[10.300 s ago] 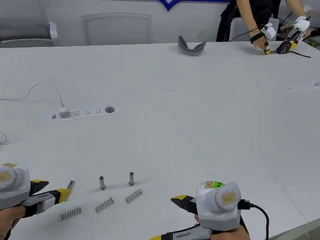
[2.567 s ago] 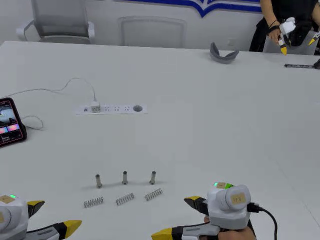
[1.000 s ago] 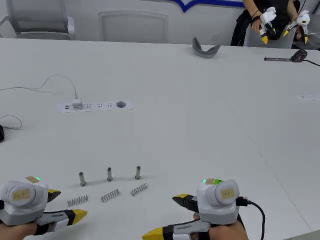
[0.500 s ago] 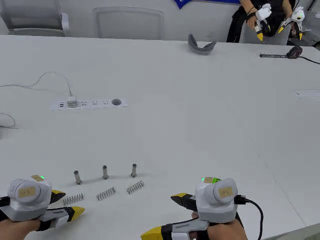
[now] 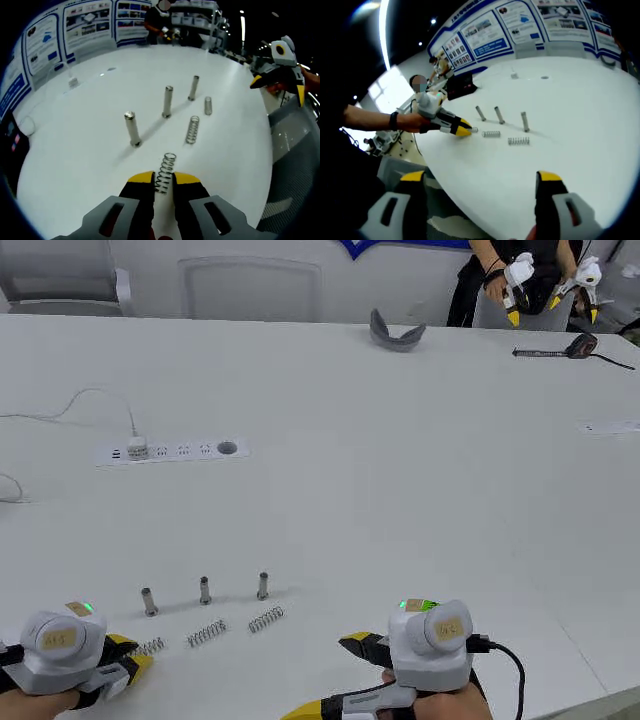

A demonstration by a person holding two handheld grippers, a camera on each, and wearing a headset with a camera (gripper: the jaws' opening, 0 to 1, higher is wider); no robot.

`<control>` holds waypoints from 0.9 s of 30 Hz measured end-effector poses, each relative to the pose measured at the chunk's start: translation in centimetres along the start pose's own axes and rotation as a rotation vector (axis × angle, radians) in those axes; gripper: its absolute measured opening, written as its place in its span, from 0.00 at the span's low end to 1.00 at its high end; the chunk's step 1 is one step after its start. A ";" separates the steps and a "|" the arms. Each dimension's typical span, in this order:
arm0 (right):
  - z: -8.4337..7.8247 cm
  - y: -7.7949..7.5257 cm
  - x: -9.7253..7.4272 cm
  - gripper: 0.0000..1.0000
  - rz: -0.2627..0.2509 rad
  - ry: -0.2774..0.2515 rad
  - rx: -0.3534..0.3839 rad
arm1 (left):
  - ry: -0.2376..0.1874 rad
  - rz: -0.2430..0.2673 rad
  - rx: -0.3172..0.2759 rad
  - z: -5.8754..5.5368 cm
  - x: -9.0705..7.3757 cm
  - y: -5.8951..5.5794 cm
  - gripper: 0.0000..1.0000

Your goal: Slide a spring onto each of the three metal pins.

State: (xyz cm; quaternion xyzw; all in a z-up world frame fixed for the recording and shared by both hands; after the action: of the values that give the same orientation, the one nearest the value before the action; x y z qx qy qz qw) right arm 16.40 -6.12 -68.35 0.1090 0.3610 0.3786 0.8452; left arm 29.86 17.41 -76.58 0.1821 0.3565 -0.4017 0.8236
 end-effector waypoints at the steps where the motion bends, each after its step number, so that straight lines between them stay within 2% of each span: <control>1: 0.0 0.0 0.0 0.91 0.002 0.003 -0.001 | 0.000 0.000 -0.002 0.0 0.0 0.0 0.12; 3: 0.0 0.1 0.1 0.91 0.005 0.005 -0.004 | -0.005 -0.016 -0.017 -0.1 -0.1 -0.3 0.12; 11: 0.3 0.2 0.5 0.91 0.020 0.002 -0.008 | 0.002 -0.015 -0.019 -0.8 -1.1 -1.0 0.11; 16: 0.3 0.3 0.8 0.91 0.029 0.003 -0.012 | -0.017 -0.008 -0.071 -1.0 -1.9 -1.1 0.11; 27: 0.2 0.5 0.9 0.91 0.043 0.008 -0.013 | -0.041 -0.007 -0.087 -1.8 -4.2 -2.0 0.11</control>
State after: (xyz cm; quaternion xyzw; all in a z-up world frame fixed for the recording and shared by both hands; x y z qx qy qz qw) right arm 16.66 -5.11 -68.44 0.1095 0.3595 0.3993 0.8362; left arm 25.76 19.44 -74.77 0.1366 0.3573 -0.3924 0.8365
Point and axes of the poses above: the centre of the closed fingertips' face, and the gripper's own axes: x roughly forward along the fingers, y roughly to its left, z roughly out of its top, the point moved 5 cm from there along -x, roughly backward along the fingers, and after that the axes turned 6 degrees about z, right-handed, at the moved point
